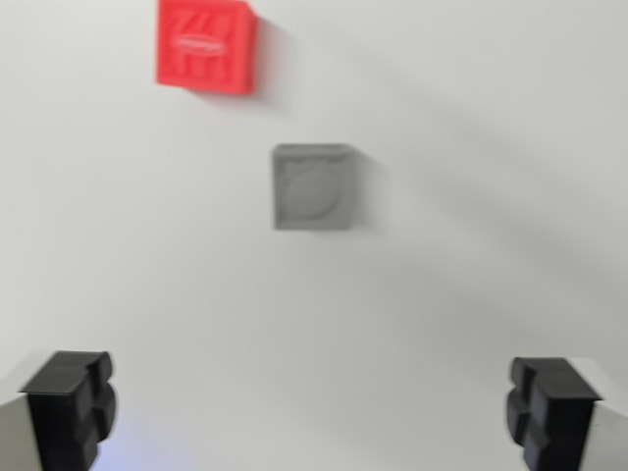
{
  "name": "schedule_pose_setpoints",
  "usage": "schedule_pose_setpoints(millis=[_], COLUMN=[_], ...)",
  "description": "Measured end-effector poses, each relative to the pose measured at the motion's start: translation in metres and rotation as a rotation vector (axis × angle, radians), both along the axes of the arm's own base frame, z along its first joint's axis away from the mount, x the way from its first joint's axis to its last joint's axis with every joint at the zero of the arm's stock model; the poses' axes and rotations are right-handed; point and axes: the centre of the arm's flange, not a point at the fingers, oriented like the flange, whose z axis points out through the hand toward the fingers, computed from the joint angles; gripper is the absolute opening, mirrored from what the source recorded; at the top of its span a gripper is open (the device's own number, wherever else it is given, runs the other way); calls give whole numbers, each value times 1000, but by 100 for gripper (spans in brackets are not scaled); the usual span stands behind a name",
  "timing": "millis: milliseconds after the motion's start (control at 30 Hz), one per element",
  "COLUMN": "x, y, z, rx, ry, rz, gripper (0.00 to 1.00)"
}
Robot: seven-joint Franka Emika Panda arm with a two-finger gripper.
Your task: Destack cube
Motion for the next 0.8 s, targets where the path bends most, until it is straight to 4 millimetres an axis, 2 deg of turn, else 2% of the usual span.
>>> schedule_pose_setpoints(millis=[467, 800], x=[0, 0], y=[0, 0], z=[24, 27], rx=[0, 0], ry=[1, 2], rz=[0, 1], gripper=[100, 100])
